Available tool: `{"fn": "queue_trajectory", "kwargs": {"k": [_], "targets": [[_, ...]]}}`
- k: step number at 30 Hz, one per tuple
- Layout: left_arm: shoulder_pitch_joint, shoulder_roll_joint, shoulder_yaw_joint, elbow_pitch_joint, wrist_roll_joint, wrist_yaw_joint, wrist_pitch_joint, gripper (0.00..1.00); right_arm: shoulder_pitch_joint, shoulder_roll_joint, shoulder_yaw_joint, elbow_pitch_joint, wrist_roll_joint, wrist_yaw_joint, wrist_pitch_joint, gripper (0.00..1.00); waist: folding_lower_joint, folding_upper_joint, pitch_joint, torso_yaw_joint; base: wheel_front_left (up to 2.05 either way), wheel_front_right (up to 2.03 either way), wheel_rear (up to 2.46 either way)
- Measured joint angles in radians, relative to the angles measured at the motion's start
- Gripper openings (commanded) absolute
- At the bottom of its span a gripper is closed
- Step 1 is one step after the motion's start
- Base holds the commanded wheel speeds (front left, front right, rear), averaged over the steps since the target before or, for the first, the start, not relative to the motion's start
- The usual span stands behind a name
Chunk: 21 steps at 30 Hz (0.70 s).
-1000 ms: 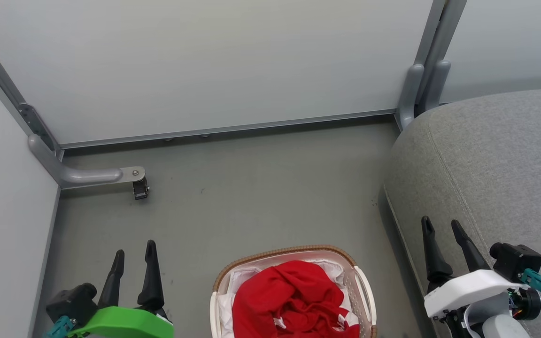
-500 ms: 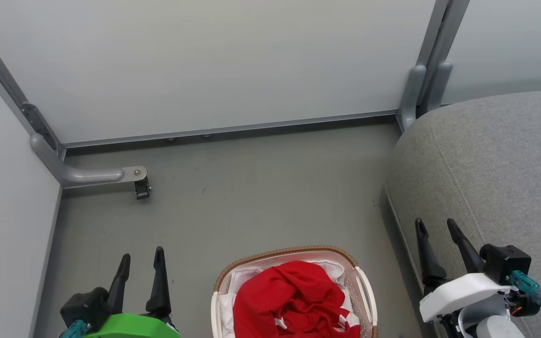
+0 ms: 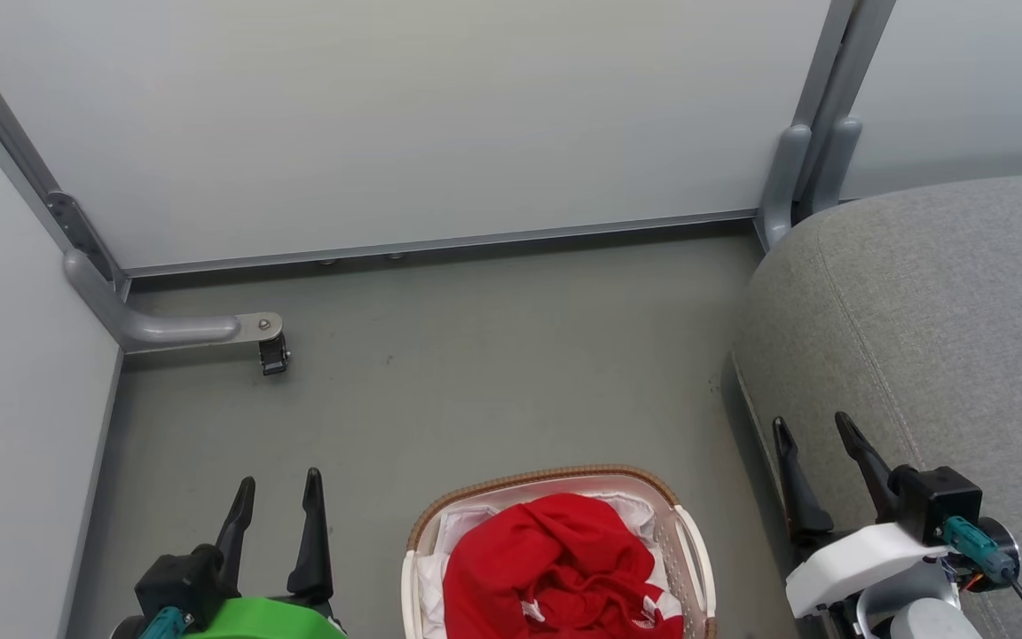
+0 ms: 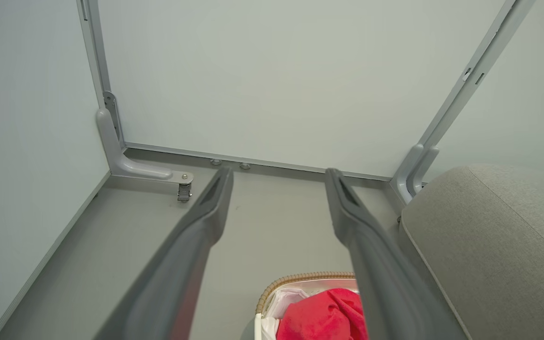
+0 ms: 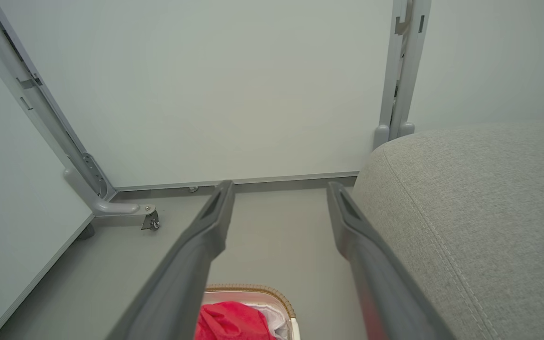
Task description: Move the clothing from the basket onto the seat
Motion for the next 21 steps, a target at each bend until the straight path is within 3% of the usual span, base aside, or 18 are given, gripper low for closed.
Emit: {"fn": "queue_trajectory", "kwargs": {"k": [21], "targets": [[0.003,0.001,-0.004,0.014,0.042,0.002,-0.017,1.00,0.000,-0.001,0.008,0.009,-0.046,0.000,-0.013,1.00,0.0000,0.0000,0.001,0.001,0.00,0.00,0.00]]}}
